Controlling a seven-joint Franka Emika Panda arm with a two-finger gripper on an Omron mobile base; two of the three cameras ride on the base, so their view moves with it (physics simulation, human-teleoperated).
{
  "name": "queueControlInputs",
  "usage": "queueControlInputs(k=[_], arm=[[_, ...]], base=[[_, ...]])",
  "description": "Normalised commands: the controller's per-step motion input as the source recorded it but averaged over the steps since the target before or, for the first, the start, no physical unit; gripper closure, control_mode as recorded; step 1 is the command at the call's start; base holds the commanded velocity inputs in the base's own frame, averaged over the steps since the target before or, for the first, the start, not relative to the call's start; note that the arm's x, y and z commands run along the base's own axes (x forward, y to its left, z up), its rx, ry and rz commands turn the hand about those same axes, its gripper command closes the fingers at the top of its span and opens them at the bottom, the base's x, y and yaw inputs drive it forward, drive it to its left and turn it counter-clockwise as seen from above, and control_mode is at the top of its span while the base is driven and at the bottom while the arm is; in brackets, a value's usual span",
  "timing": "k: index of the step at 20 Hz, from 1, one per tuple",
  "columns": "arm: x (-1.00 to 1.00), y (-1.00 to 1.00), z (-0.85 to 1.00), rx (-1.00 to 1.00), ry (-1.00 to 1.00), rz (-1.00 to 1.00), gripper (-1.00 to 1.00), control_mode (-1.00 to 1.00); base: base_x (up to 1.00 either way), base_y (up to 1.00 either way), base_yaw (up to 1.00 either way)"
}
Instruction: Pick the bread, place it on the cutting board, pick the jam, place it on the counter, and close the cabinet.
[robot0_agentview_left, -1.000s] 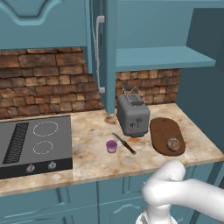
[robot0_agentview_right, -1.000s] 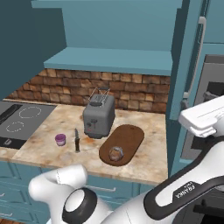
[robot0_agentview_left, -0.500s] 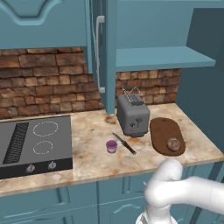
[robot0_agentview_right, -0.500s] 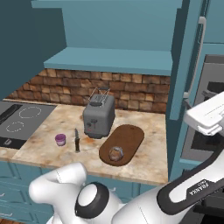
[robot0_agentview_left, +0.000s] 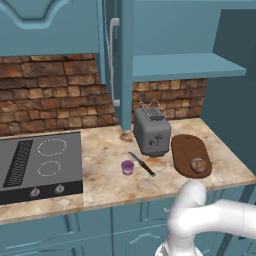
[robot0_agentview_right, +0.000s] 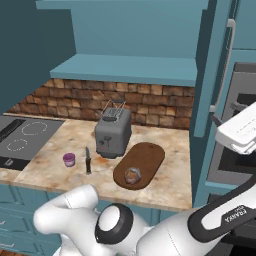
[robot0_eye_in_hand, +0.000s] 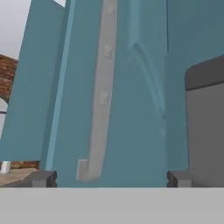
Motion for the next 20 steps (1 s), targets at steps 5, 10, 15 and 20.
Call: queueControlInputs(k=[5, 10, 15, 20], arm=[[0.0, 0.17, 0.0, 0.0, 0.0, 0.01, -1.0, -1.0], [0.0, 0.21, 0.0, 0.0, 0.0, 0.01, -1.0, -1.0], [0.0, 0.23, 0.0, 0.0, 0.0, 0.0, -1.0, -1.0], [0.0, 0.19, 0.0, 0.0, 0.0, 0.0, -1.0, -1.0]], base=[[0.0, 0.0, 0.0], [0.0, 0.0, 0.0], [0.0, 0.0, 0.0], [0.0, 0.0, 0.0]])
